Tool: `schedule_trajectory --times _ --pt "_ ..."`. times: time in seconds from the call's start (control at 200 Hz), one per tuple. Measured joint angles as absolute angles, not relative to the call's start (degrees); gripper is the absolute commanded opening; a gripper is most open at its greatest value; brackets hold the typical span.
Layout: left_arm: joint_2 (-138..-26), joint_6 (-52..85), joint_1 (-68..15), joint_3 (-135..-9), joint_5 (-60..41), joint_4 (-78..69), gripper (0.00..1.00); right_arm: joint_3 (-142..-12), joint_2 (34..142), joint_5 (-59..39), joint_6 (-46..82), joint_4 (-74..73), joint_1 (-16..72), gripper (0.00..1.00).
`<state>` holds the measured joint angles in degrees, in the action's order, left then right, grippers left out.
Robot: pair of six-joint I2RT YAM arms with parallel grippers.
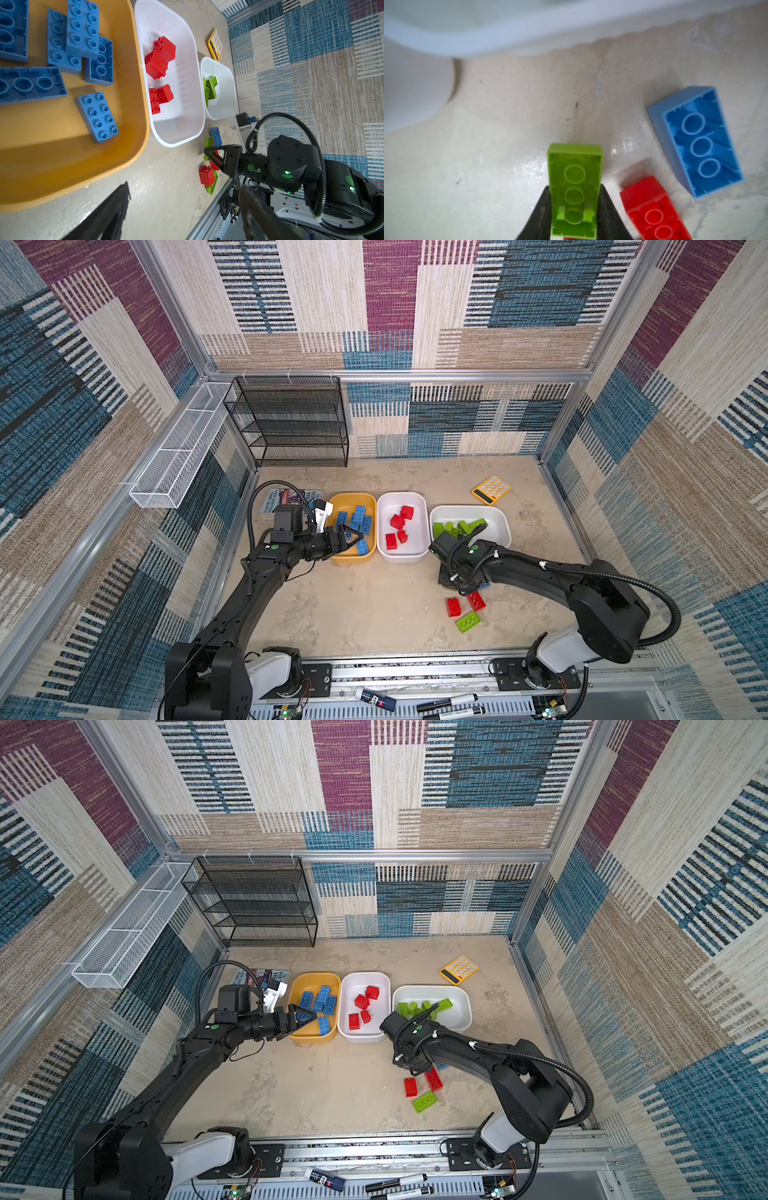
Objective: Sort the legos into containers by color
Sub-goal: 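Carry the green brick with the right gripper into the farther white bin and release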
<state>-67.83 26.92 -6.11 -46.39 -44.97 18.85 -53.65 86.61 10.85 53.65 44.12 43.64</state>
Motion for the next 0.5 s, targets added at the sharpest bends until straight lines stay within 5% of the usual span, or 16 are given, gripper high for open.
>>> schedule_trajectory --times 0.501 --pt "-68.3 26.9 -6.1 -46.7 -47.1 18.7 0.84 -70.7 87.4 17.1 38.4 48.8 29.3 0.28"
